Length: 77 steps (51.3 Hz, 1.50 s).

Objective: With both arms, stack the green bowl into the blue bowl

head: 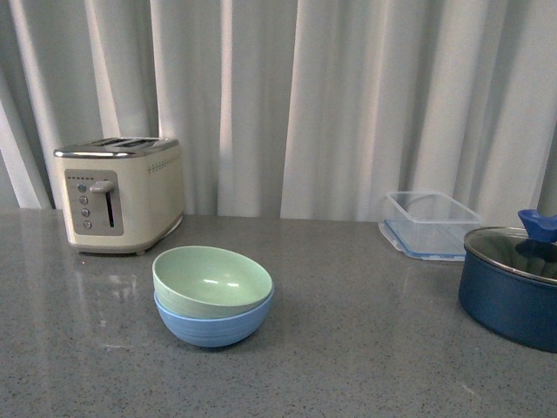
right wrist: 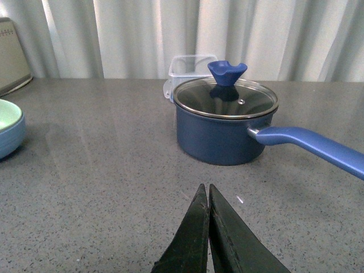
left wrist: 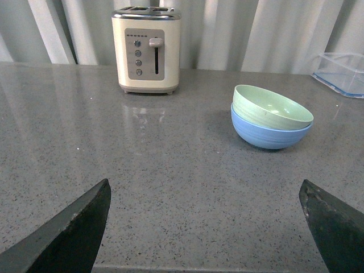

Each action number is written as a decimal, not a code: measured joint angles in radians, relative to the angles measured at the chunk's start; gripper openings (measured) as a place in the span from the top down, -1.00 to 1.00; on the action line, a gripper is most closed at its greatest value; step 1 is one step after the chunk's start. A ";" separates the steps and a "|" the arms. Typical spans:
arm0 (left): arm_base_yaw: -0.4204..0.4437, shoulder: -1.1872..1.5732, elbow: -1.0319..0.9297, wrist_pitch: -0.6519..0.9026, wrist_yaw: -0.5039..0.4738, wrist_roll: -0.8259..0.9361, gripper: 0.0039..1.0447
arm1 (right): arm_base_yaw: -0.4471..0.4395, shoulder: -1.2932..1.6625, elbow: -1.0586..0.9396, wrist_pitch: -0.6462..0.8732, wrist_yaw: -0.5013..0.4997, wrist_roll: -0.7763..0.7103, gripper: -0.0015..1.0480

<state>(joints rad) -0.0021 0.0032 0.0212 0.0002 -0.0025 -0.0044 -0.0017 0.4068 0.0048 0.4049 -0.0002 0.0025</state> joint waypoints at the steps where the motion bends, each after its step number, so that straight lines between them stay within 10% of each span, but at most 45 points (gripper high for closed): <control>1: 0.000 0.000 0.000 0.000 0.000 0.000 -0.87 | 0.000 -0.016 0.000 -0.014 0.000 0.000 0.98; 51: 0.000 0.000 0.000 0.000 0.000 0.000 -0.87 | 0.000 -0.402 0.001 -0.403 -0.001 0.000 0.98; 77: 0.000 0.000 0.000 0.000 0.000 0.000 -0.87 | 0.000 -0.402 0.001 -0.403 -0.001 -0.002 -0.72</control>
<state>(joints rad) -0.0021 0.0032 0.0212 0.0002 -0.0029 -0.0044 -0.0017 0.0044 0.0055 0.0017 -0.0010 0.0006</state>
